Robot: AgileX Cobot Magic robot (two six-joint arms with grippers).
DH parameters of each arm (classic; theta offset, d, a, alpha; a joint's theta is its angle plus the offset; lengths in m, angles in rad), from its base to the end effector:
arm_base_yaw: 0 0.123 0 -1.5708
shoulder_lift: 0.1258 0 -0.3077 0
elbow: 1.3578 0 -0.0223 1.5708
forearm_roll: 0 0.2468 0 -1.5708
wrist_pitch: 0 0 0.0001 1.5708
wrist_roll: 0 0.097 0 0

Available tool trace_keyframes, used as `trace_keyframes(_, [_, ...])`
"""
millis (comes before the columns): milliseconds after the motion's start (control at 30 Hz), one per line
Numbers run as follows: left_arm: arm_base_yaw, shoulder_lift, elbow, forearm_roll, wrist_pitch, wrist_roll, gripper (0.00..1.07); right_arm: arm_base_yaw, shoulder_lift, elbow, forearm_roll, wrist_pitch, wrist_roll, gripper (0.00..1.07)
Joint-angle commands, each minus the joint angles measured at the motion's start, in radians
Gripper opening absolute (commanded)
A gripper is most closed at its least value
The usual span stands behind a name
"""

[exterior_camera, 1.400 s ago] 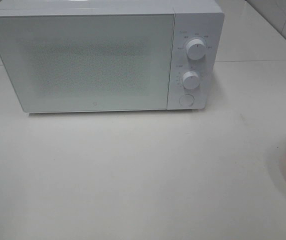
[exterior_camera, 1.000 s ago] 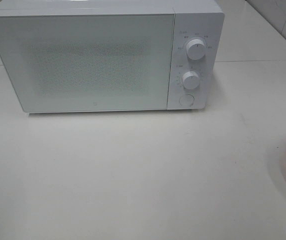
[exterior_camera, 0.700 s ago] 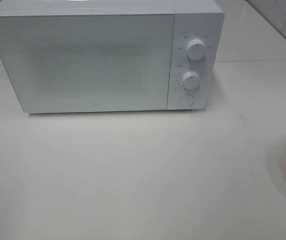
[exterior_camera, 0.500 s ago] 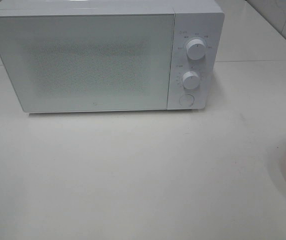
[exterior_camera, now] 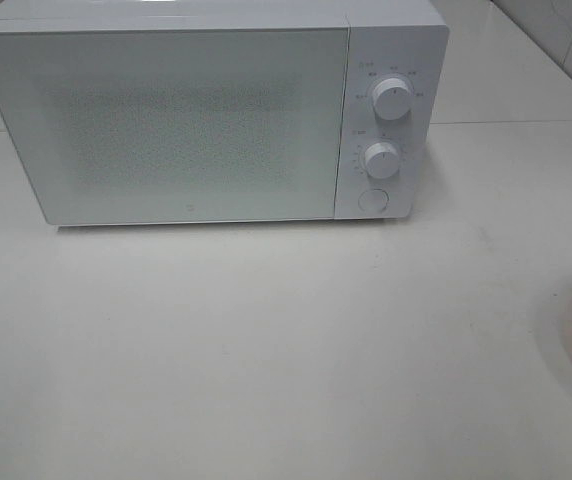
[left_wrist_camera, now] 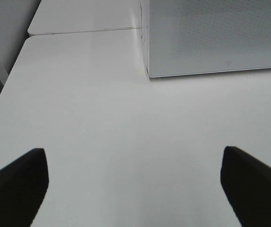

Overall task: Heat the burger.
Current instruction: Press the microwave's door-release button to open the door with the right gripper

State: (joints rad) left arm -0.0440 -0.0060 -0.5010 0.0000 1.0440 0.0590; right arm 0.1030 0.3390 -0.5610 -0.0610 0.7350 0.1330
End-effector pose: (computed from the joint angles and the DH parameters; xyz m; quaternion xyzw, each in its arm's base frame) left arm -0.0261 0.0012 0.2742 0.0436 0.8459 0.0040 0.5316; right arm 0.0417 0.0003 0.3172 0.0047 0.8402 0.0345 0.5412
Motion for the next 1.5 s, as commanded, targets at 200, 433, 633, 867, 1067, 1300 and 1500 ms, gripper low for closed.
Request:
trace_keyframes(200, [0.002, -0.017, 0.002, 0.0, -0.003, 0.0, 0.91, -0.005, 0.131, -0.007, -0.067, -0.136, -0.005, 0.73])
trace_keyframes(433, [0.002, -0.017, 0.002, 0.0, -0.003, 0.0, 0.91, -0.005, 0.228, 0.007, -0.07, -0.29, -0.005, 0.73])
trace_keyframes(633, [0.002, -0.017, 0.002, 0.0, -0.003, 0.0, 0.91, -0.005, 0.291, 0.074, -0.108, -0.491, -0.005, 0.73])
trace_keyframes(867, [0.002, -0.017, 0.002, 0.0, -0.003, 0.0, 0.91, -0.005, 0.349, 0.186, -0.112, -0.806, -0.008, 0.73])
trace_keyframes(1067, [0.002, -0.017, 0.002, 0.0, -0.003, 0.0, 0.91, -0.005, 0.456, 0.25, -0.095, -1.007, -0.059, 0.73])
trace_keyframes(1300, [0.002, -0.017, 0.002, 0.0, -0.003, 0.0, 0.91, -0.005, 0.657, 0.252, 0.042, -1.182, -0.188, 0.73])
trace_keyframes(1500, [0.002, -0.017, 0.002, 0.0, -0.003, 0.0, 0.91, 0.028, 0.723, 0.255, 0.143, -1.278, -0.269, 0.73])
